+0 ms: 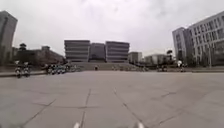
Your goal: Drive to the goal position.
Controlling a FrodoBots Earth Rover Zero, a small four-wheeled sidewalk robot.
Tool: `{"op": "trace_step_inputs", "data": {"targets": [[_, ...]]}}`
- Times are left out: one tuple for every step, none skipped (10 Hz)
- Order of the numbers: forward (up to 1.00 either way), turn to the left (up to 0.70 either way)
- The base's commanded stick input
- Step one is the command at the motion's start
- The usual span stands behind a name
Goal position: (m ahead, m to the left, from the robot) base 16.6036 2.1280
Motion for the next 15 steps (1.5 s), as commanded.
{"op": "trace_step_inputs", "data": {"targets": [[0.85,0.0],[0.85,0.0],[0.85,0.0],[0.85,0.0],[0.85,0.0],[0.85,0.0],[0.85,0.0],[0.85,0.0],[0.85,0.0],[0.85,0.0],[0.85,0.0],[0.85,0.0],[0.85,0.0],[0.85,0.0],[0.85,0.0]]}}
